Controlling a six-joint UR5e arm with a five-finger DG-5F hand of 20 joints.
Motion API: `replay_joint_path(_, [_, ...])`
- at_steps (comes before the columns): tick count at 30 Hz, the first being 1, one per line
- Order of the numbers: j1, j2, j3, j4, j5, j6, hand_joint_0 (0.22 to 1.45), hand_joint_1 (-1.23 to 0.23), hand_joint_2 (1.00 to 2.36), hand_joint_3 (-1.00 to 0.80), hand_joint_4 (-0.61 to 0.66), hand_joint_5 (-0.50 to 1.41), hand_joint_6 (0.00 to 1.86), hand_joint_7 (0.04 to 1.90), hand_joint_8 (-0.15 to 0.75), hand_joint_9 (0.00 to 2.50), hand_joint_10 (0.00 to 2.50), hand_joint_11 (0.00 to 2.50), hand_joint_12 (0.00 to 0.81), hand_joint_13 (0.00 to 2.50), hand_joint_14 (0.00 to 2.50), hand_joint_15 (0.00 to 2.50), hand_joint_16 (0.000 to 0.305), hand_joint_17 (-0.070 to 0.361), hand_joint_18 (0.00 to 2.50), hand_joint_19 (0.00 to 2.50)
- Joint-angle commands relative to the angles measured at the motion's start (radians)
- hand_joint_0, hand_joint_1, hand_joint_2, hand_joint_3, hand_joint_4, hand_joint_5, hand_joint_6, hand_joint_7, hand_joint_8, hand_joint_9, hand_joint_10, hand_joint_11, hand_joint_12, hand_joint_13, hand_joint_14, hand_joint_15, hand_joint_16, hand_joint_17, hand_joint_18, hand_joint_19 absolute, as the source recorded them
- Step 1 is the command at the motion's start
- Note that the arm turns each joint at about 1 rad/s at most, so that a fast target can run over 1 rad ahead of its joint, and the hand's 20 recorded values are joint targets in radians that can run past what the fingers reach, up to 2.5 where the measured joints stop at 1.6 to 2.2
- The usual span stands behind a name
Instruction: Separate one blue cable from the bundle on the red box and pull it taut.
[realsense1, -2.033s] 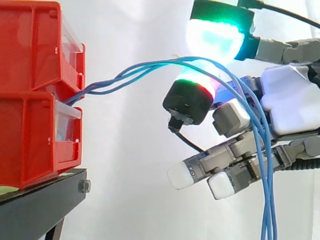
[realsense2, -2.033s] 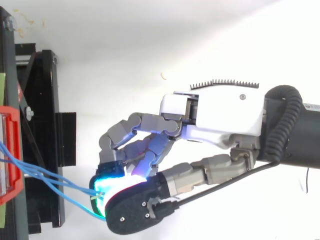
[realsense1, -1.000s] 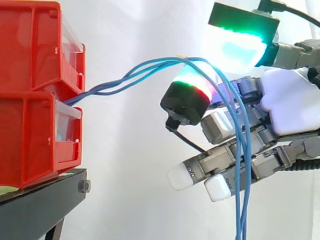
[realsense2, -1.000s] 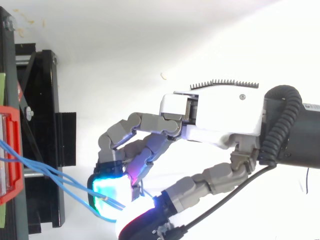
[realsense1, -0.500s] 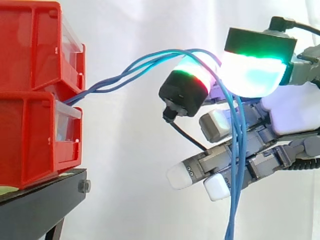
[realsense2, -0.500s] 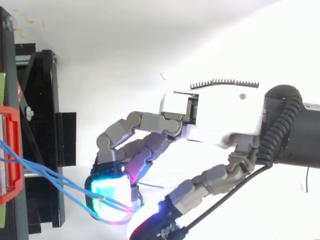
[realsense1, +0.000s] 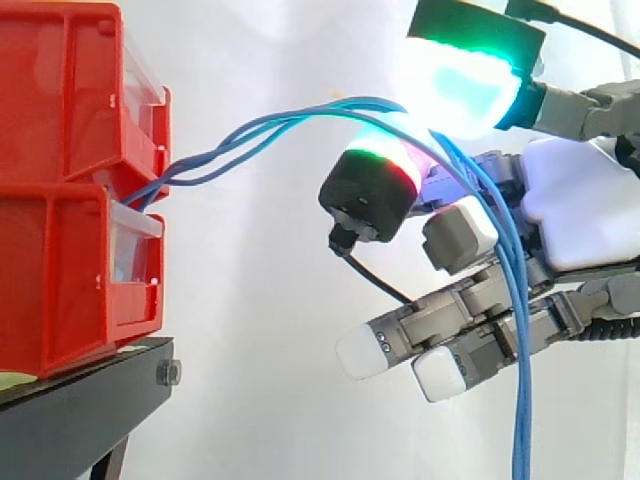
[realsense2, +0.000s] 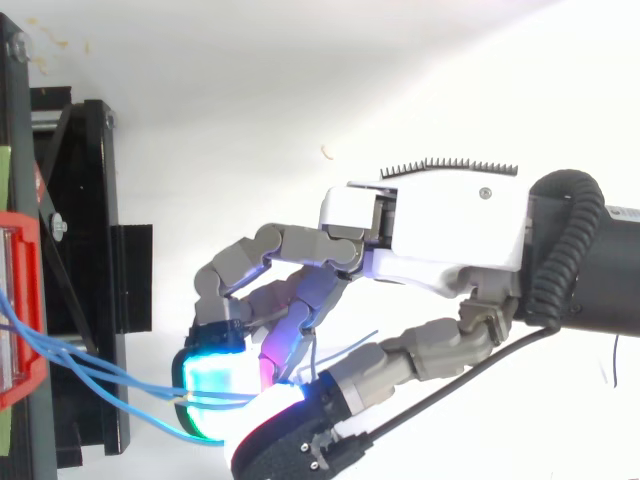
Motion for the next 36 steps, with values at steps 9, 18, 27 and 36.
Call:
replay_joint_path(9, [-0.001,-0.001,-0.001,0.000,0.000,0.000,0.65,-0.91,1.01,-0.34,0.06,-0.17,0.83,1.03,0.295,0.91,0.02,0.72,0.374,0.50,0.01,0.22,0.053,0.119,0.46,0.44])
replay_joint_path(18, [0.001,-0.001,-0.001,0.002,0.003,0.000,0.51,-0.65,1.00,-0.50,0.13,-0.09,0.79,1.09,0.320,1.05,0.02,0.68,0.387,0.57,0.01,0.23,0.056,0.126,0.53,0.47])
replay_joint_path(27, [0.001,-0.001,0.001,0.003,0.002,0.000,0.53,-0.50,1.00,-0.50,0.11,-0.06,0.75,1.09,0.332,1.15,0.02,0.68,0.384,0.67,0.01,0.28,0.055,0.123,0.57,0.55])
replay_joint_path(36, [-0.001,-0.001,0.001,0.002,0.000,0.000,0.59,-0.75,1.01,-0.30,0.09,-0.09,0.80,1.20,0.334,1.10,0.02,0.70,0.383,0.68,0.01,0.28,0.053,0.120,0.63,0.53])
